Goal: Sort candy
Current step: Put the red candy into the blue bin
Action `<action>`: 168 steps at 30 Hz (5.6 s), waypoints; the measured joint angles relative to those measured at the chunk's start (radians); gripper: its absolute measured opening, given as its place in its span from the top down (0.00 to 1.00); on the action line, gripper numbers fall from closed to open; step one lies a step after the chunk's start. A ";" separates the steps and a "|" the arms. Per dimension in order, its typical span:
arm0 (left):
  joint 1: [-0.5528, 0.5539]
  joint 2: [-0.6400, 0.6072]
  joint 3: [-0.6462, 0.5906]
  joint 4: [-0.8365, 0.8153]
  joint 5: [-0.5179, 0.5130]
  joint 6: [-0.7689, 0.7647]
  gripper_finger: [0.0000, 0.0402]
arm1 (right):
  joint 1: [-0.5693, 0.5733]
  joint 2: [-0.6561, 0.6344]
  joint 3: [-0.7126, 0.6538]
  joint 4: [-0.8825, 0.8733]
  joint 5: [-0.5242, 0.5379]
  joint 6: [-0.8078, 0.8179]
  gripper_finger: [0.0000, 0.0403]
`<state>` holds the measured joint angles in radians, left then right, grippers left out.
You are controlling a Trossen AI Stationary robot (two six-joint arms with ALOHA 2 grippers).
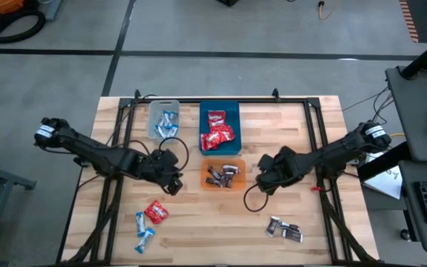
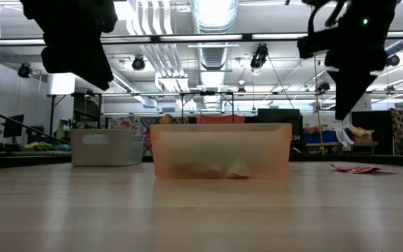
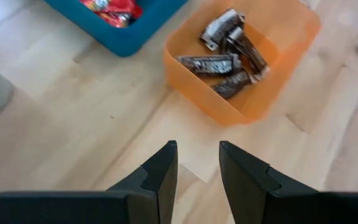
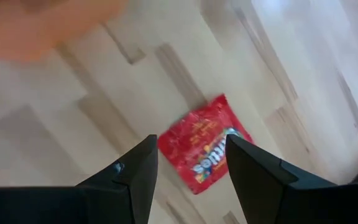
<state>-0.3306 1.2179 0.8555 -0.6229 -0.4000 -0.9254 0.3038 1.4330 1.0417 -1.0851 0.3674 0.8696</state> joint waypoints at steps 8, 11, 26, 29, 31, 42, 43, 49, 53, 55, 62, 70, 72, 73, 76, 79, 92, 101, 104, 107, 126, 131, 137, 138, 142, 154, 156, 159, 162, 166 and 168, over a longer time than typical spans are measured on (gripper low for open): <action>-0.056 0.000 0.000 0.001 0.001 -0.070 0.75 | -0.041 0.000 -0.086 0.002 0.000 0.070 0.55; -0.067 0.000 0.000 0.001 0.001 -0.080 0.75 | -0.056 0.000 -0.111 0.003 -0.001 0.087 0.55; -0.069 0.000 0.000 0.001 0.000 -0.084 0.75 | -0.165 -0.048 -0.240 0.054 0.000 0.004 0.55; -0.069 0.000 0.000 0.001 -0.001 -0.083 0.75 | -0.195 -0.095 -0.258 0.058 -0.013 -0.018 0.55; -0.069 0.000 0.000 0.001 -0.004 -0.082 0.75 | -0.210 -0.133 -0.267 0.074 -0.045 -0.031 0.55; -0.069 0.000 0.000 -0.002 -0.060 -0.076 0.75 | -0.210 -0.231 -0.277 0.195 -0.140 -0.031 0.55; -0.069 0.000 0.000 -0.002 -0.069 -0.073 0.75 | -0.210 -0.225 -0.277 0.205 -0.140 -0.022 0.55; -0.069 0.000 0.000 -0.006 -0.089 -0.064 0.75 | -0.210 -0.169 -0.281 0.217 -0.140 0.002 0.55; -0.069 0.000 0.000 -0.006 -0.103 -0.055 0.75 | -0.210 -0.122 -0.312 0.287 -0.175 0.002 0.55; -0.069 0.000 0.000 -0.006 -0.112 -0.054 0.75 | -0.210 -0.100 -0.337 0.319 -0.197 0.001 0.55; -0.069 0.000 0.000 -0.006 -0.114 -0.052 0.75 | -0.212 -0.060 -0.401 0.388 -0.207 0.008 0.58; -0.069 0.000 0.000 -0.006 -0.115 -0.052 0.75 | -0.212 -0.062 -0.428 0.448 -0.189 0.009 0.85; -0.069 0.000 0.000 -0.006 -0.116 -0.052 0.75 | -0.212 -0.063 -0.431 0.445 -0.165 0.004 0.94; -0.069 0.000 0.000 -0.006 -0.116 -0.052 0.75 | -0.212 -0.064 -0.430 0.445 -0.150 0.001 0.96; -0.069 0.000 0.000 -0.006 -0.116 -0.052 0.75 | -0.212 -0.069 -0.430 0.446 -0.104 -0.003 0.97; -0.069 0.000 0.000 -0.006 -0.116 -0.052 0.75 | -0.212 -0.090 -0.429 0.441 -0.088 -0.003 0.98; -0.069 0.000 -0.001 -0.006 -0.117 -0.052 0.75 | -0.213 -0.280 -0.424 0.435 -0.116 -0.026 0.98; -0.069 0.000 -0.001 -0.007 -0.126 -0.052 0.75 | -0.222 -0.317 -0.388 0.435 -0.091 0.018 0.90; -0.069 0.000 -0.001 -0.006 -0.135 -0.042 0.75 | -0.239 -0.308 -0.370 0.434 -0.084 0.017 0.80; -0.069 0.000 -0.001 -0.007 -0.140 -0.026 0.75 | -0.268 -0.289 -0.360 0.431 -0.054 0.018 0.68; -0.069 0.000 -0.001 -0.007 -0.141 -0.003 0.75 | -0.383 -0.047 -0.366 0.460 -0.082 0.012 0.50; -0.069 0.000 -0.001 -0.007 -0.141 0.000 0.75 | -0.385 0.005 -0.364 0.469 -0.081 0.020 0.51; -0.069 0.000 -0.001 -0.009 -0.142 0.000 0.75 | -0.385 0.037 -0.363 0.482 -0.084 0.021 0.63; -0.069 0.000 -0.001 -0.009 -0.142 0.000 0.75 | -0.385 0.038 -0.363 0.482 -0.086 0.021 0.67; -0.069 0.000 -0.001 -0.009 -0.142 0.000 0.75 | -0.384 0.040 -0.363 0.490 -0.090 0.021 0.81; -0.069 0.000 -0.001 -0.009 -0.142 0.000 0.75 | -0.386 -0.006 -0.369 0.488 -0.069 -0.018 0.98; -0.069 0.000 -0.001 -0.010 -0.142 0.000 0.75 | -0.386 -0.032 -0.369 0.481 -0.053 -0.020 0.98; -0.069 0.000 -0.001 -0.010 -0.143 0.000 0.75 | -0.386 -0.082 -0.364 0.485 -0.010 -0.032 0.98; -0.069 0.000 -0.001 -0.009 -0.143 0.000 0.75 | -0.386 -0.139 -0.357 0.485 0.038 -0.045 0.98; -0.069 0.000 -0.001 -0.009 -0.143 0.000 0.75 | -0.386 -0.210 -0.337 0.498 0.098 -0.073 0.98; -0.069 0.000 -0.001 -0.009 -0.143 0.000 0.75 | -0.386 -0.238 -0.324 0.500 0.119 -0.092 0.98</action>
<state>-0.3996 1.2179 0.8543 -0.6323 -0.5430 -0.9253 -0.0826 1.1954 0.7176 -0.5847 0.4862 0.7781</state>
